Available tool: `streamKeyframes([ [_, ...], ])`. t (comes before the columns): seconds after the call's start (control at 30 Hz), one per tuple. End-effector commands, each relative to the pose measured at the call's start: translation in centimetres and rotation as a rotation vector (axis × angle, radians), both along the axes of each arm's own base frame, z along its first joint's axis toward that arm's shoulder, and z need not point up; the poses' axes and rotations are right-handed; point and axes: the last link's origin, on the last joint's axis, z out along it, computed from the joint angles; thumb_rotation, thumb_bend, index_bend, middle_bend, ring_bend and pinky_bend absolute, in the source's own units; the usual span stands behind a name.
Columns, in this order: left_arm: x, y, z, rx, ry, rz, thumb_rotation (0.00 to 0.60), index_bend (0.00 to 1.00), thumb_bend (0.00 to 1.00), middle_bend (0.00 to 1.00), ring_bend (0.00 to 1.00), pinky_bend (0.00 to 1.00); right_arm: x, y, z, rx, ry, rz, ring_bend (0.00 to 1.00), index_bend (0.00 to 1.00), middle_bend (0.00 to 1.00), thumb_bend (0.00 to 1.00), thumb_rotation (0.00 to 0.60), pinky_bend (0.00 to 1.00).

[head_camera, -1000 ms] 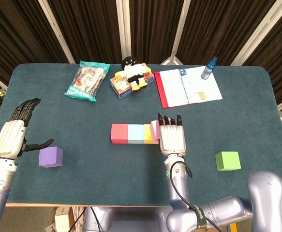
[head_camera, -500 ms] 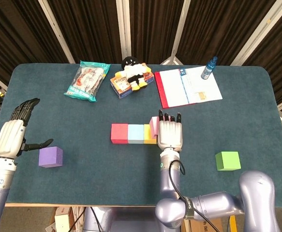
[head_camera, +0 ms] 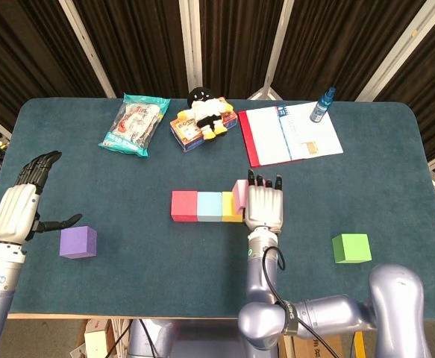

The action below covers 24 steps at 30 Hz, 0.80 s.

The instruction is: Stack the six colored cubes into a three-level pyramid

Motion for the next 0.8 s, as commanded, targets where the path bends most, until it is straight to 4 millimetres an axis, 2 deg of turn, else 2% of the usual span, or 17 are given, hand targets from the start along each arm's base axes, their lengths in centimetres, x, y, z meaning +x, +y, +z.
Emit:
streamKeyframes([
  [0.03, 0.0, 0.0, 0.0, 0.000, 0.000, -0.002, 0.600, 0.00, 0.05, 0.05, 0.00, 0.00, 0.0, 0.0, -0.1, -0.003, -0.010, -0.009, 0.20, 0.00, 0.45, 0.53, 0.600, 0.00],
  [0.8, -0.2, 0.2, 0.2, 0.000, -0.018, 0.009, 0.600, 0.00, 0.05, 0.05, 0.00, 0.00, 0.5, 0.2, -1.8, -0.035, -0.053, -0.063, 0.20, 0.00, 0.45, 0.53, 0.600, 0.00],
])
